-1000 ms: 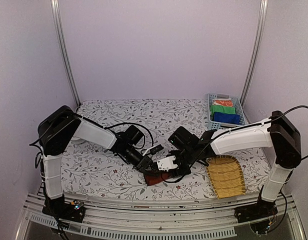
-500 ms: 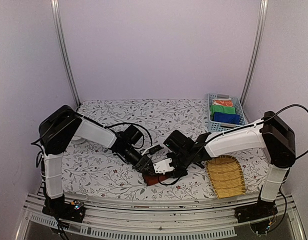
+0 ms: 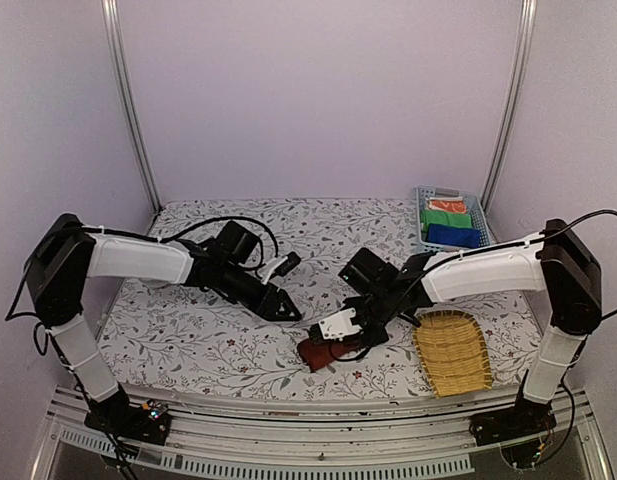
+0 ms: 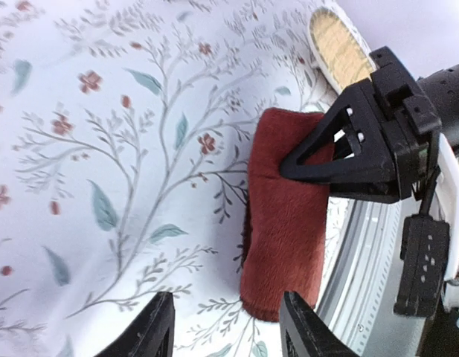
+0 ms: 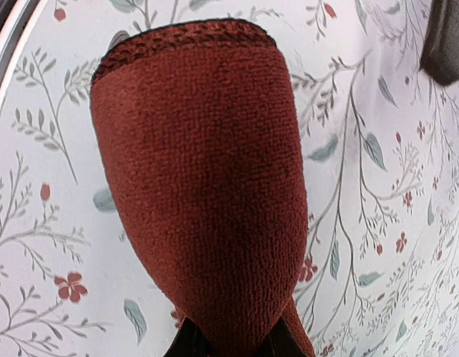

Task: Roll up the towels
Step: Pick up the towel from the center of the board, then place the towel in the bin.

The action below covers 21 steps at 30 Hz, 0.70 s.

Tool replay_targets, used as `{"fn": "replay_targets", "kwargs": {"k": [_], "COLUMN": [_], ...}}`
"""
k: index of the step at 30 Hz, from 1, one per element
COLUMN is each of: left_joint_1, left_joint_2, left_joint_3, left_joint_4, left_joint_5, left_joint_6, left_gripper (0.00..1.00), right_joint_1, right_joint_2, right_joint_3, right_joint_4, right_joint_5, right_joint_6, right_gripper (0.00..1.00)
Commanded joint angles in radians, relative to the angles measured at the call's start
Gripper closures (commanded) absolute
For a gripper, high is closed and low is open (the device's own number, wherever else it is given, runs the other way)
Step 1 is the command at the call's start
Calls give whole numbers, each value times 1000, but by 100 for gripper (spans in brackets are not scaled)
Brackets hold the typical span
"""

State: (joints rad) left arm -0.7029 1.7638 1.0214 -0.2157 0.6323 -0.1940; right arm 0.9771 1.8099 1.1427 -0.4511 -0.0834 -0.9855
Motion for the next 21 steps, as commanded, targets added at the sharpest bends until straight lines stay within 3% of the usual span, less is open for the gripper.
{"fn": "replay_targets", "kwargs": {"k": [1, 6, 11, 17, 21], "left_joint_1": [30, 46, 46, 46, 47], "left_joint_2": [-100, -156, -155, -139, -141], "left_joint_3": [-37, -80, -79, -79, -84], "left_joint_4": [74, 125, 134, 159, 167], "left_joint_5": [-132, -143, -135, -102, -91], "left_joint_6": [-28, -54, -51, -60, -68], "left_gripper": [49, 49, 50, 50, 50], "right_joint_1": [-95, -260, -531, -798, -906], "right_joint_2": [-77, -130, -138, -79, -17], "right_joint_3": [35, 56, 156, 315, 385], "right_joint_4": [-120, -145, -141, -108, -77], "right_joint_5": [9, 16, 3, -1, 19], "right_joint_6": [-33, -92, -177, -263, -287], "right_gripper": [98, 98, 97, 98, 98]}}
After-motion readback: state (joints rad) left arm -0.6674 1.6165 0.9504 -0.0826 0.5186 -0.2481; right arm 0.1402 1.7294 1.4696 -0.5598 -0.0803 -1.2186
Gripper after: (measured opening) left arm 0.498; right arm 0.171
